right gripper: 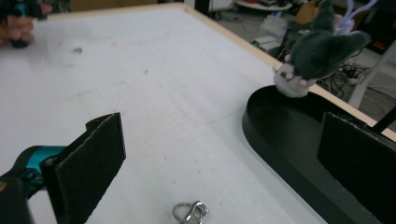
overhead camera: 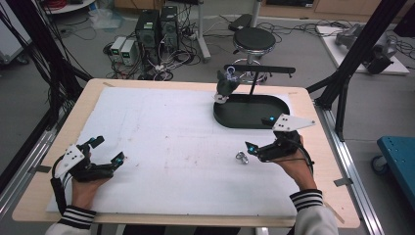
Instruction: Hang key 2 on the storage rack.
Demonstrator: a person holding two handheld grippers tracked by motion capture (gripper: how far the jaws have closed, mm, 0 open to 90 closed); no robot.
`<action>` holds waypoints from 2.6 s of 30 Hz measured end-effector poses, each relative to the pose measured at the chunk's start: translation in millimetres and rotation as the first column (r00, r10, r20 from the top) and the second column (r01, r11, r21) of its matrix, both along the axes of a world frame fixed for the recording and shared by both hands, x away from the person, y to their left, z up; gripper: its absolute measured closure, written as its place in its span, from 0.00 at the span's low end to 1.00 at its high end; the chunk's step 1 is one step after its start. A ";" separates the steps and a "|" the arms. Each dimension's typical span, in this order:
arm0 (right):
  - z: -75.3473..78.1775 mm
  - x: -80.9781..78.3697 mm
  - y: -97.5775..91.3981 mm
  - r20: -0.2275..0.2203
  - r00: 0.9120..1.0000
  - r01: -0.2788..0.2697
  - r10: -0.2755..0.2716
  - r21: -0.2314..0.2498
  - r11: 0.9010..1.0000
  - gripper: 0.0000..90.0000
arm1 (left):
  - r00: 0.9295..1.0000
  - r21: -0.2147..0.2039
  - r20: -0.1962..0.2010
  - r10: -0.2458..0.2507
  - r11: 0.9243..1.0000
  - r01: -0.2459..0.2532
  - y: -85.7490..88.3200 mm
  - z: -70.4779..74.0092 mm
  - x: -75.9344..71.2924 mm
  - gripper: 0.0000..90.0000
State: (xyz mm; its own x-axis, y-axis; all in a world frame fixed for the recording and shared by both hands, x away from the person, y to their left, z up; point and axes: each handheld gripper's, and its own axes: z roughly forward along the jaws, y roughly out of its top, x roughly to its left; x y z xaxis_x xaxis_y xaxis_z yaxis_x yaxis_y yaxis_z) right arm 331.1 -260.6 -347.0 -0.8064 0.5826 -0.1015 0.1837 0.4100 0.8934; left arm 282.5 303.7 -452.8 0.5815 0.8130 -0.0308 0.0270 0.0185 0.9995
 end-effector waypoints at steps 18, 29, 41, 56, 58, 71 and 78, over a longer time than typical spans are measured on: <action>-19.2 18.8 14.9 -0.105 0.983 -0.165 0.147 -0.182 0.969 0.03 | 1.000 0.000 0.000 -0.002 1.000 0.002 0.1 -0.1 0.0 0.02; -33.6 28.2 24.0 -0.164 0.967 -0.232 0.195 -0.251 0.940 0.04 | 1.000 0.002 0.001 -0.004 1.000 0.004 0.2 -0.1 0.0 0.02; -51.2 34.0 29.3 -0.228 0.948 -0.293 0.221 -0.366 0.883 0.10 | 1.000 0.006 0.002 -0.005 1.000 0.005 0.0 -0.1 -0.2 0.02; -63.1 38.7 35.7 -0.272 0.927 -0.360 0.257 -0.458 0.813 0.36 | 1.000 0.007 0.002 -0.008 1.000 0.008 0.1 -0.1 -0.2 0.02; -63.5 39.3 35.7 -0.272 0.927 -0.362 0.259 -0.460 0.811 0.40 | 1.000 0.008 0.003 -0.008 1.000 0.008 0.1 0.0 -0.3 0.02; -67.6 39.9 38.3 -0.263 0.918 -0.395 0.298 -0.515 0.761 0.56 | 1.000 0.007 0.002 -0.008 1.000 0.008 0.1 0.0 -0.2 0.02; -68.0 40.2 39.1 -0.258 0.919 -0.394 0.300 -0.530 0.751 0.65 | 1.000 0.006 0.001 -0.007 1.000 0.007 0.1 -0.1 -0.2 0.02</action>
